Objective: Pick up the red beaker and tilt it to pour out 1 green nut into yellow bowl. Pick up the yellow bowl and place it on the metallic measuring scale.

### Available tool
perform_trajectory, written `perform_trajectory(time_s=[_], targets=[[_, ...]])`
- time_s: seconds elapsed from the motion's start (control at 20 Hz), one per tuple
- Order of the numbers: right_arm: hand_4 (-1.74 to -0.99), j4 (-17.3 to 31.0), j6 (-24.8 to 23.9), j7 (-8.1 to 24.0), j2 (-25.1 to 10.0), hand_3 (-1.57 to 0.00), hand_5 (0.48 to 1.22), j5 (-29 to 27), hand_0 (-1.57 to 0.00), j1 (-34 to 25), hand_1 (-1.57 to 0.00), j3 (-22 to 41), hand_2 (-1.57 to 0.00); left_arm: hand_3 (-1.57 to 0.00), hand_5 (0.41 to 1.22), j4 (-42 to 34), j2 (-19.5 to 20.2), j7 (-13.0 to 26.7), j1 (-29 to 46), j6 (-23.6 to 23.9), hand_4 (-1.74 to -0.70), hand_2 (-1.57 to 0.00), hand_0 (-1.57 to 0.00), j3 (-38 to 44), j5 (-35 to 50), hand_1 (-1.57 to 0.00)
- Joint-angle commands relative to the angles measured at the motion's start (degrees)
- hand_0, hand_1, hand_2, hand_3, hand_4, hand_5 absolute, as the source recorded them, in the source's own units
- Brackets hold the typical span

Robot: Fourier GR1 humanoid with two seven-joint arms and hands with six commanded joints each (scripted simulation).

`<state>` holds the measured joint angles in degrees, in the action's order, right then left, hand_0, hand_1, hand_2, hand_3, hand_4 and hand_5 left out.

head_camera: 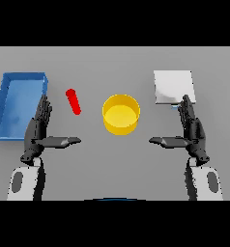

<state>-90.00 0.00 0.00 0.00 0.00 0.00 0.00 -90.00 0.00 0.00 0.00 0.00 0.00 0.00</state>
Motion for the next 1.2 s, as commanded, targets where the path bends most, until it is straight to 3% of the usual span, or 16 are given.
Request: perform_trajectory(time_s=[0.0, 0.25, 0.3, 0.35, 0.4, 0.5, 0.75, 0.95, 1.15], targets=[[-1.245, 0.0, -0.2, 0.1, 0.1, 0.00, 0.681, 0.0, 0.00, -0.1, 0.00, 0.1, 0.00, 0.00, 0.652, 0.0, -0.1, 0.1, -0.1, 0.1, -1.20, 0.00, 0.00, 0.0, 0.0, 0.00], [-1.245, 0.3, -1.0, 0.7, 1.1, 0.00, 0.681, 0.8, 0.00, -0.7, 0.00, 0.7, 0.00, 0.00, 0.652, -0.2, -0.5, -0.2, 0.5, 0.4, -1.20, 0.00, 0.00, -0.6, -0.6, 0.00], [-1.245, -2.4, -2.0, -3.8, -1.3, 0.00, 0.681, 6.6, 0.00, 1.8, 0.00, 3.4, 0.00, 0.00, 0.652, -2.1, 1.2, -0.5, 1.9, 0.3, -1.20, 0.00, 0.00, -2.5, -3.5, 0.00], [-1.242, -4.1, -2.8, -5.4, -2.3, 0.00, 0.678, 10.8, 0.00, 3.0, 0.00, 5.5, 0.00, 0.00, 0.649, -3.6, 1.8, -0.4, 2.7, 0.5, -1.21, 0.00, 0.00, -4.0, -5.7, 0.00], [-1.239, -5.3, -3.5, -6.4, -2.9, 0.00, 0.679, 13.5, 0.00, 4.4, 0.00, 6.9, 0.00, 0.00, 0.650, -5.4, 2.5, 0.5, 3.5, 0.2, -1.21, 0.00, 0.00, -4.8, -6.6, 0.00], [-1.235, -6.6, -4.3, -4.6, -3.3, 0.00, 0.678, 16.1, 0.00, 4.9, 0.00, 7.9, 0.00, 0.00, 0.658, -6.6, 2.4, 2.7, 3.6, 0.3, -1.22, 0.00, 0.00, -6.0, -7.8, 0.00], [-1.254, -8.2, -2.9, -5.0, -2.9, 0.00, 0.682, 14.9, 0.00, 6.1, 0.00, 8.5, 0.00, 0.00, 0.679, -6.8, 3.5, 3.6, 3.2, -0.7, -1.25, 0.00, 0.00, -6.9, -8.9, 0.00], [-1.286, -8.1, -1.8, -4.8, -2.8, 0.00, 0.676, 12.8, 0.00, 5.8, 0.00, 7.8, 0.00, 0.00, 0.724, 1.0, 2.2, 4.1, -3.2, -1.1, -1.36, 0.00, 0.00, -5.5, -7.8, 0.00], [-1.312, -7.8, -2.1, -5.0, -2.9, 0.00, 0.681, 12.3, 0.00, 5.6, 0.00, 7.1, 0.00, 0.00, 0.739, 8.4, 2.5, 3.4, -9.1, -0.7, -1.38, 0.00, 0.00, -3.7, -8.2, 0.00]])
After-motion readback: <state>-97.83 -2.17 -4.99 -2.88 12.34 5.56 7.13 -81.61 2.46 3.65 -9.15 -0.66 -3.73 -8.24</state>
